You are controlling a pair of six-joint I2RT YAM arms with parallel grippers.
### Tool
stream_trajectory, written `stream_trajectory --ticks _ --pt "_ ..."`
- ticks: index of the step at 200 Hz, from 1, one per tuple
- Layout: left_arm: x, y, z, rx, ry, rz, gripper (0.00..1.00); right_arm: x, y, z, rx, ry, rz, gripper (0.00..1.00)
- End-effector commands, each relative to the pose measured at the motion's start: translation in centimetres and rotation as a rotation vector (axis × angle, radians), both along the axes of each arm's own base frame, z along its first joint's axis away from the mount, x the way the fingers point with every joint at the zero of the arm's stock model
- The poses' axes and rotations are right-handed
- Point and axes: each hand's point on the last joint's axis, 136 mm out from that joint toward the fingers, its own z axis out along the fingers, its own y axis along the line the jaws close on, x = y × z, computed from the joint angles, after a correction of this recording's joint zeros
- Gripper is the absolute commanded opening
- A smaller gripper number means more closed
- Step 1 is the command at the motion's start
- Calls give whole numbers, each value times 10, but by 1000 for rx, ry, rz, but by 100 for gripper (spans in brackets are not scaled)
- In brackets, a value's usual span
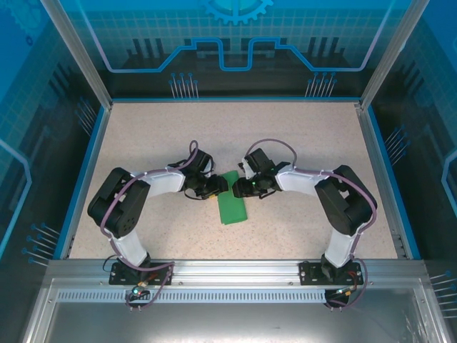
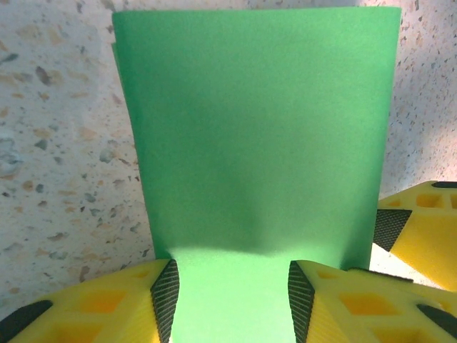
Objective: Fold a paper plane with a square sheet of paper (pick it up from the middle)
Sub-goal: First fold in half a square sheet of paper at the center of the table.
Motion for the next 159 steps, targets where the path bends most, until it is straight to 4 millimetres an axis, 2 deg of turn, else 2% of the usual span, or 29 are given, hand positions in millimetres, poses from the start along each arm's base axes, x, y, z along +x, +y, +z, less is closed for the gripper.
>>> stream_trajectory --ticks 1,86,159 --pt "-3 -6 7 -7 5 -37 48 -3 -1 -7 -40 10 33 43" --pt "0 -6 37 -13 -34 -48 50 -5 1 -13 -65 2 86 40" --pt "-3 0 39 17 -31 -46 50 -8 -1 -10 -74 -9 125 37"
